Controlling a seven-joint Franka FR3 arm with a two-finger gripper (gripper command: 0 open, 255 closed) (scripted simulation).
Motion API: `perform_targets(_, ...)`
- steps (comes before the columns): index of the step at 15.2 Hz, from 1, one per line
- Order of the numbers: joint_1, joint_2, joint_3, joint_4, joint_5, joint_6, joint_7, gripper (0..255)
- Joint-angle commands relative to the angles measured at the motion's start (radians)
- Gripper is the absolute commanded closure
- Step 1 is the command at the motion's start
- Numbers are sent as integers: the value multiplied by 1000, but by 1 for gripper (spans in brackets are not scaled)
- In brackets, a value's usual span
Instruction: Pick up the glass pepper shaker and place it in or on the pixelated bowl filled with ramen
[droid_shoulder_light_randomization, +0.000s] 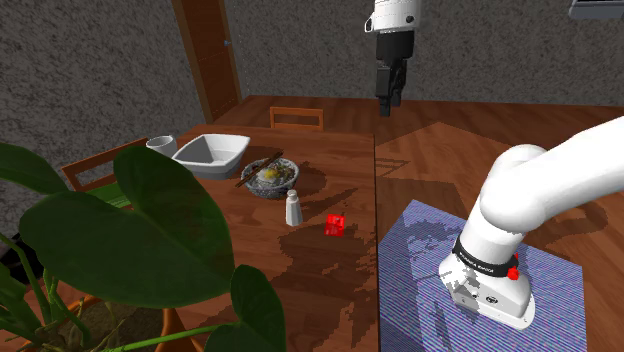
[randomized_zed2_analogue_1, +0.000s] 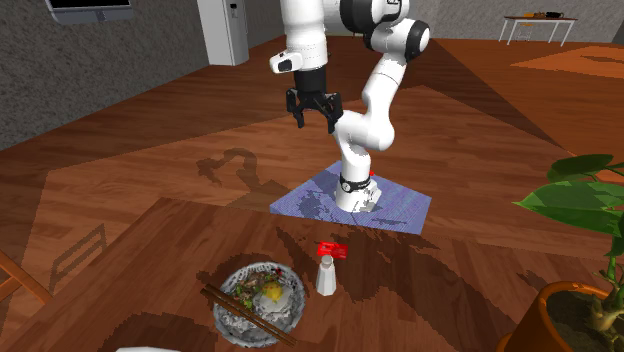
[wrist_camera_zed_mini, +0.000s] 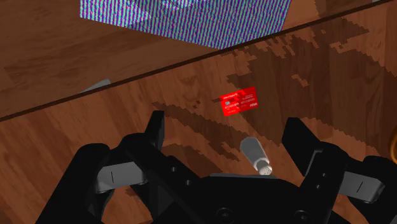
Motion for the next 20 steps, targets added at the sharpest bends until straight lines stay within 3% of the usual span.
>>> perform_targets(1,0,0,0,0,0,0,0,0)
perform_targets(11,35,284,133,18,61,235,112,0)
perform_targets(20,63,605,232,141,46,401,224,0)
